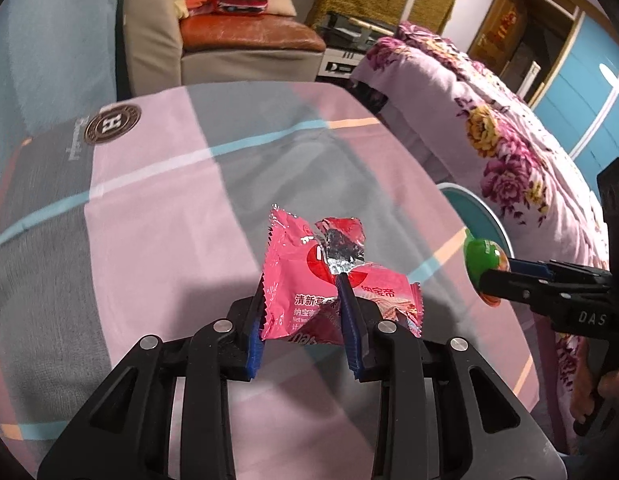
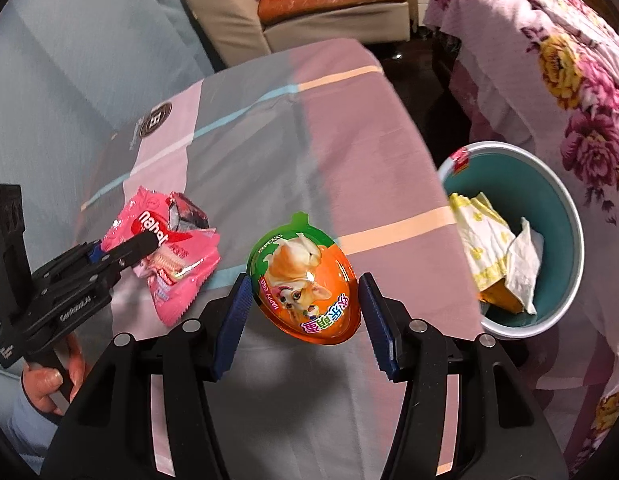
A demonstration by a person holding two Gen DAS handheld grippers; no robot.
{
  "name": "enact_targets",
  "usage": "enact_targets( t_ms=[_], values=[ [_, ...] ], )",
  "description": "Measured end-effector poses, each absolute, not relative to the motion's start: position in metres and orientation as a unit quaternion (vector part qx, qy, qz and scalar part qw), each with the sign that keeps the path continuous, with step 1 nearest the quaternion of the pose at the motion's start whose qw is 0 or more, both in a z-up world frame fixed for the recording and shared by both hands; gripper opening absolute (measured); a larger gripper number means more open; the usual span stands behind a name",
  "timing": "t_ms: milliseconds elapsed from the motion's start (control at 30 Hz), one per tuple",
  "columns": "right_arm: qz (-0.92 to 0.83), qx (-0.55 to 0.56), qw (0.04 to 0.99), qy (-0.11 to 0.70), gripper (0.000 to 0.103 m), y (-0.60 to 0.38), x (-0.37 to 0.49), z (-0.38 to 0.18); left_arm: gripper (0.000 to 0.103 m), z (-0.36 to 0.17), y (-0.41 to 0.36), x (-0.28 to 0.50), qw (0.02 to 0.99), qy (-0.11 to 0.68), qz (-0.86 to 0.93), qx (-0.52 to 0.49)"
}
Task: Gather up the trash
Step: 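Carry the pink packet and orange egg over the teal bin with both grippers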
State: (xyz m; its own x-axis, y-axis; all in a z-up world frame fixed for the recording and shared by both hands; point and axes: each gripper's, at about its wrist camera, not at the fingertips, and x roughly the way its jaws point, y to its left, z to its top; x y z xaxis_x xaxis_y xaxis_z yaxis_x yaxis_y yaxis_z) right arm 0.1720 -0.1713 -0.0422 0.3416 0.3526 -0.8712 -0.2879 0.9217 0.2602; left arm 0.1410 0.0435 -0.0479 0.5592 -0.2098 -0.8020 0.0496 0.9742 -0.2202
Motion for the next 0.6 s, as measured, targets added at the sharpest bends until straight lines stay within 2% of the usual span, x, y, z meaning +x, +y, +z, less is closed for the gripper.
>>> enact_targets(
  t_ms=[600],
  values=[
    [0.133, 0.142, 0.859, 0.475, 0.053, -0.306, 0.168, -0.013, 0.033, -0.007, -0.078, 0.160, 0.883, 0.449, -0.138, -0.005]
  ],
)
